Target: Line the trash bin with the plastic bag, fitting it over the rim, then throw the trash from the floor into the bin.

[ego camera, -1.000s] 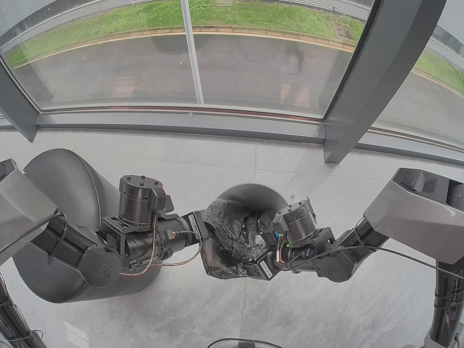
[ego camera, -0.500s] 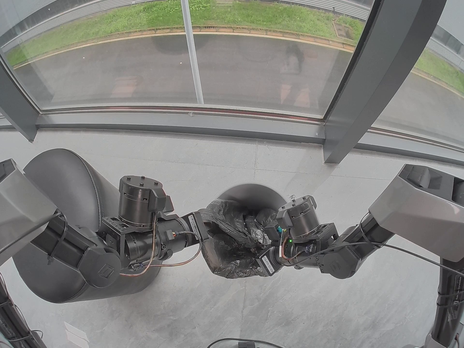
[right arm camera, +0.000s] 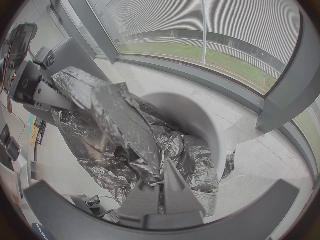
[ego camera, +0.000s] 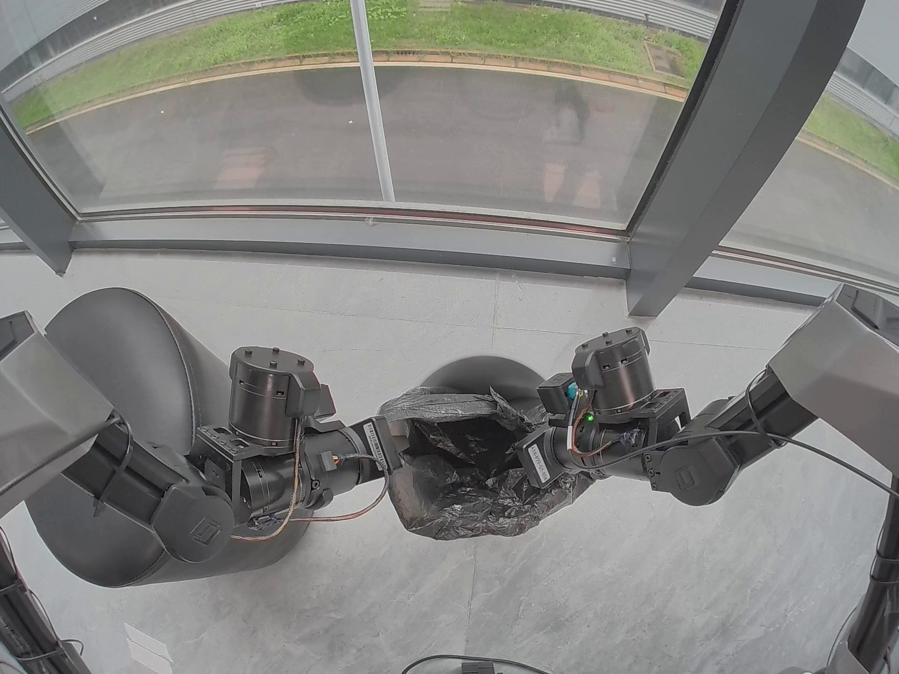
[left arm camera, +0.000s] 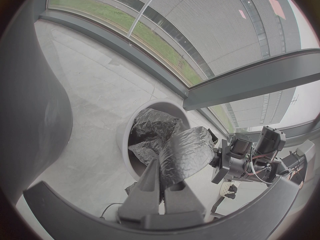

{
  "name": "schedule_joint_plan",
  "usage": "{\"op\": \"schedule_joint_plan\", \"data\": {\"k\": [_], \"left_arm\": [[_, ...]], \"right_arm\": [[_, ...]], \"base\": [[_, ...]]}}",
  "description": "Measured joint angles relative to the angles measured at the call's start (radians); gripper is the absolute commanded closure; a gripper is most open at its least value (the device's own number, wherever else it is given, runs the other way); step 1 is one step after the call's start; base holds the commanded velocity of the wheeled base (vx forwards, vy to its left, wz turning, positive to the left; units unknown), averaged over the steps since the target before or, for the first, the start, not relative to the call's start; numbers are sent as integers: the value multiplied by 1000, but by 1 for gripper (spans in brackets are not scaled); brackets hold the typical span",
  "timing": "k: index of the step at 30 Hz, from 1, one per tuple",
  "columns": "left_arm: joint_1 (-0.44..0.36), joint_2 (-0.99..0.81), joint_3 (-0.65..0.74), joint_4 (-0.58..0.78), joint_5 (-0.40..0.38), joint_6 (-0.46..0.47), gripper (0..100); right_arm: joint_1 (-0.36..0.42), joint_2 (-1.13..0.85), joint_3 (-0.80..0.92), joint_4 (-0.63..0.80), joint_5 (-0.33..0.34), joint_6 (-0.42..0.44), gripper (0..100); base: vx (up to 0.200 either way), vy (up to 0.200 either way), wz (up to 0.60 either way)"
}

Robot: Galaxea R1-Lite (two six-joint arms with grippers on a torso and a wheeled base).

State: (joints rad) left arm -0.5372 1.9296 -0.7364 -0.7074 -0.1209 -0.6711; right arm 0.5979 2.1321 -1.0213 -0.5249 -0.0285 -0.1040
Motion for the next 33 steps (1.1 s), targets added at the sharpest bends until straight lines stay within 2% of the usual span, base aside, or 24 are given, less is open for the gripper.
{"op": "schedule_joint_plan", "data": {"k": [6,14,25,33], "left_arm": [[5,22,36,-145,3,9,100],[16,76,55,-216,20,77,100],[76,109,-14,-225,25,90,100],[90,138,-67,-224,23,92,100]], "right_arm": [[-16,-12,-7,0,-15,0,100],[-51,-4,-85,0,-74,-1,100],[-66,53,-209,0,-113,-12,100],[-91,91,-269,0,-122,-35,100]], "base": [[0,0,0],[0,0,0],[0,0,0],[0,0,0]]}}
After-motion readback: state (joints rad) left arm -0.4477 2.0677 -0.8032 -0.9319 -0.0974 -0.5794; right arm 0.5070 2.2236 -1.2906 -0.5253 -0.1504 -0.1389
